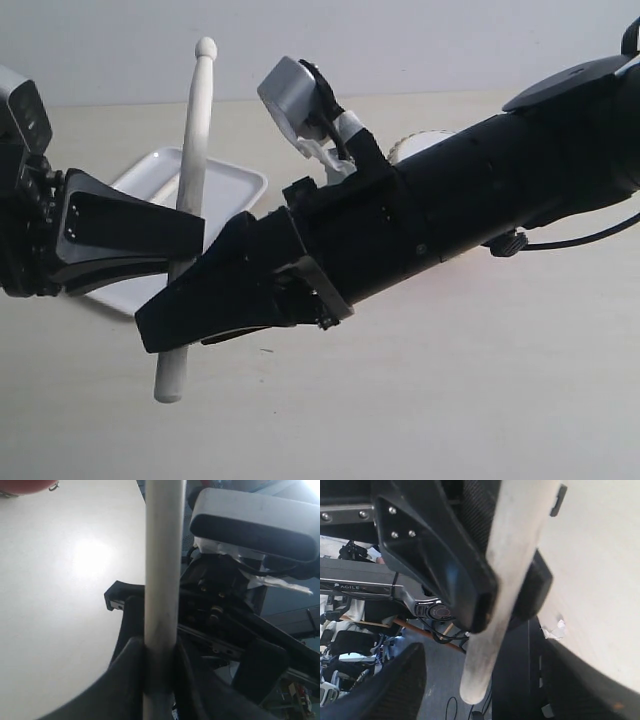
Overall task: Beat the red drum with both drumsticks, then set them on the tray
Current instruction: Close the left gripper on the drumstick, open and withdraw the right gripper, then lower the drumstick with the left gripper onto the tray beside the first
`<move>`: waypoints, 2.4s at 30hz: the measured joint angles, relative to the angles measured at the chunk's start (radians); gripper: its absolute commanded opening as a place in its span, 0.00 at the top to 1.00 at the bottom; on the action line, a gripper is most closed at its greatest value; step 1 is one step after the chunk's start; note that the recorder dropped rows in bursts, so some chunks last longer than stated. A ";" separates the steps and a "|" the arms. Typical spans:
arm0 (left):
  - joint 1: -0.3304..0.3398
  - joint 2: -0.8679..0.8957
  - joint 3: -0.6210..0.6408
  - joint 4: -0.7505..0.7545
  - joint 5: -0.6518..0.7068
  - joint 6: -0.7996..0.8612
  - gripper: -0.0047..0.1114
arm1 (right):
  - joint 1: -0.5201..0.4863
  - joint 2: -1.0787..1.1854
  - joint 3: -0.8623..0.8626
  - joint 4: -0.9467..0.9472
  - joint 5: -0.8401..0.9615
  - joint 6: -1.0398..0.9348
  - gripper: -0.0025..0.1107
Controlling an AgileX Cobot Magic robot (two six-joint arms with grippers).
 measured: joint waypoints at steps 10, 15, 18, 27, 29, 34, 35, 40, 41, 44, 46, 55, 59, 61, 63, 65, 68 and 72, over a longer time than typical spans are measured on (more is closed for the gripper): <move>0.000 0.000 0.000 0.074 -0.002 -0.002 0.96 | 0.000 -0.063 0.000 -0.213 -0.179 0.185 0.33; 0.000 0.000 -0.011 0.130 -0.058 -0.017 0.96 | 0.000 -0.161 0.000 -0.400 -0.296 0.324 0.33; 0.000 0.000 -0.060 0.227 -0.123 -0.081 0.96 | 0.000 -0.223 0.000 -0.553 -0.346 0.434 0.33; 0.000 0.010 -0.298 0.943 -0.319 -0.550 0.96 | 0.000 -0.458 0.000 -0.887 -0.424 0.690 0.42; 0.000 0.034 -0.336 1.060 -0.323 -0.632 0.96 | 0.000 -0.507 0.000 -0.927 -0.419 0.699 0.42; -0.007 0.148 -0.417 1.155 -0.325 -0.681 0.96 | 0.000 -0.586 0.000 -1.068 -0.396 0.786 0.42; -0.021 0.174 -0.430 1.159 -0.325 -0.681 0.96 | 0.000 -0.591 0.000 -1.080 -0.391 0.818 0.42; -0.096 0.314 -0.497 1.238 -0.325 -0.669 0.96 | 0.000 -0.599 0.000 -1.094 -0.359 0.860 0.42; -0.101 0.332 -0.511 1.240 -0.325 -0.669 0.96 | 0.000 -0.599 0.000 -1.094 -0.358 0.862 0.42; -0.101 0.415 -0.570 1.281 -0.350 -0.669 0.96 | 0.000 -0.599 0.000 -1.098 -0.349 0.866 0.42; -0.101 0.479 -0.617 1.329 -0.387 -0.669 0.96 | 0.000 -0.599 0.000 -1.098 -0.325 0.866 0.42; -0.101 0.676 -0.643 1.367 -0.492 -0.732 0.96 | 0.000 -0.599 0.000 -1.102 -0.285 0.869 0.42; -0.101 0.683 -0.643 1.367 -0.556 -0.732 0.96 | 0.000 -0.599 0.000 -1.102 -0.285 0.869 0.42; -0.101 0.683 -0.643 1.367 -0.572 -0.732 0.96 | 0.000 -0.599 0.000 -1.102 -0.285 0.869 0.42; -0.101 0.683 -0.644 1.367 -0.590 -0.732 0.96 | 0.000 -0.599 0.000 -1.102 -0.285 0.869 0.42; -0.101 0.683 -0.644 1.367 -0.606 -0.732 0.96 | 0.000 -0.599 0.000 -1.102 -0.285 0.869 0.42; -0.101 0.685 -0.644 1.367 -0.619 -0.732 0.96 | 0.000 -0.599 0.000 -1.102 -0.285 0.869 0.42; -0.101 0.699 -0.646 1.367 -0.625 -0.731 0.96 | 0.000 -0.599 0.000 -1.102 -0.278 0.874 0.42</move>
